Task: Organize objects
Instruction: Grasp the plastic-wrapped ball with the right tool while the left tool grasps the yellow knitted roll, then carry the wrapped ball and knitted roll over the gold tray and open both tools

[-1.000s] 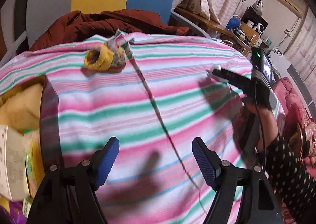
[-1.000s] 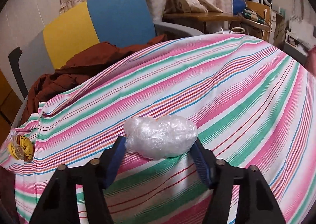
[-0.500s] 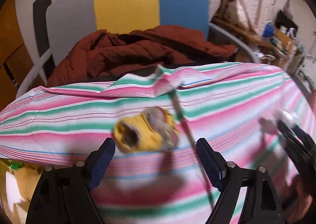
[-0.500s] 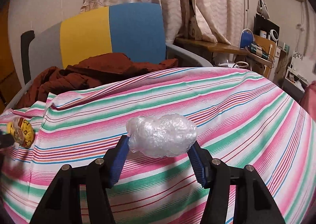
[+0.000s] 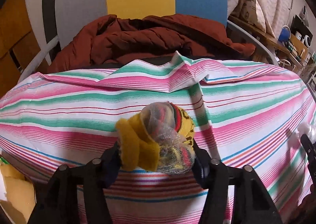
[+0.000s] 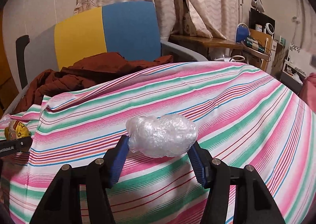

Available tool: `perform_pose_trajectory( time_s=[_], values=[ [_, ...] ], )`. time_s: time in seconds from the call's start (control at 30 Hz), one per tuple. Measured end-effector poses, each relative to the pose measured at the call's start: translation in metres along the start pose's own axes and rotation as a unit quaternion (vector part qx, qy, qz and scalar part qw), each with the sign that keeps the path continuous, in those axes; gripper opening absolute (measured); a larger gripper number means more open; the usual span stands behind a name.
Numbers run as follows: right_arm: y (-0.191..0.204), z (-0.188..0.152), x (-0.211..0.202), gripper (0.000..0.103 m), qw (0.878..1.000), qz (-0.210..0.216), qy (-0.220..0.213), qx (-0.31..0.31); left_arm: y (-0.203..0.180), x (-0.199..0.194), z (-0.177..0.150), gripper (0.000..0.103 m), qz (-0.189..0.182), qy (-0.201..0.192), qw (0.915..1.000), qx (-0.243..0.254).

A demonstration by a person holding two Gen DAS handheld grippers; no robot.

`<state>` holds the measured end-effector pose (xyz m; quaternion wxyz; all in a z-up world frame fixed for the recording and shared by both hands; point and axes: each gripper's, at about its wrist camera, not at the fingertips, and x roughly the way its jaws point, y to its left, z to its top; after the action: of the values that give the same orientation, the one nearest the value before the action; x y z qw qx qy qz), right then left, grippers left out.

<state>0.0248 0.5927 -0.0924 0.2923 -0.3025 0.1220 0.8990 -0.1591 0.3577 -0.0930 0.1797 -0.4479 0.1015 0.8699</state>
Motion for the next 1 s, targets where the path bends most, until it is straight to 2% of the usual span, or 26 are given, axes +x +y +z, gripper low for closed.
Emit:
perform_pose_trajectory(
  time_s=[0.07, 0.27, 0.4, 0.47, 0.6, 0.73, 0.83, 1.0],
  values=[
    [0.001, 0.0, -0.001, 0.06, 1.0, -0.002, -0.003, -0.004, -0.001, -0.003, -0.003, 0.055, -0.003, -0.002, 1.0, 0.0],
    [0.004, 0.0, 0.0, 0.06, 1.0, -0.006, -0.002, -0.01, -0.002, -0.03, -0.028, 0.053, -0.071, -0.026, 0.9964, -0.039],
    [0.005, 0.0, -0.001, 0.06, 1.0, -0.009, -0.006, -0.013, -0.017, -0.05, -0.056, 0.052, -0.094, -0.054, 0.994, -0.017],
    [0.006, 0.0, -0.003, 0.06, 1.0, -0.011, -0.007, -0.016, -0.027, -0.058, -0.07, 0.052, -0.099, -0.065, 0.9929, 0.008],
    [0.007, 0.0, -0.007, 0.06, 1.0, -0.014, -0.016, -0.02, -0.036, -0.076, -0.078, 0.052, -0.097, -0.102, 0.9893, 0.04],
    [0.01, 0.001, -0.013, 0.06, 0.999, -0.017, -0.029, -0.026, -0.053, -0.082, -0.091, 0.052, -0.089, -0.11, 0.9851, 0.097],
    [0.011, 0.001, -0.019, 0.06, 0.999, -0.018, -0.04, -0.027, -0.057, -0.091, -0.095, 0.052, -0.083, -0.129, 0.9816, 0.113],
    [0.01, -0.001, -0.03, 0.06, 0.999, -0.013, -0.045, -0.023, -0.054, -0.092, -0.101, 0.052, -0.085, -0.125, 0.9816, 0.117]
  ],
)
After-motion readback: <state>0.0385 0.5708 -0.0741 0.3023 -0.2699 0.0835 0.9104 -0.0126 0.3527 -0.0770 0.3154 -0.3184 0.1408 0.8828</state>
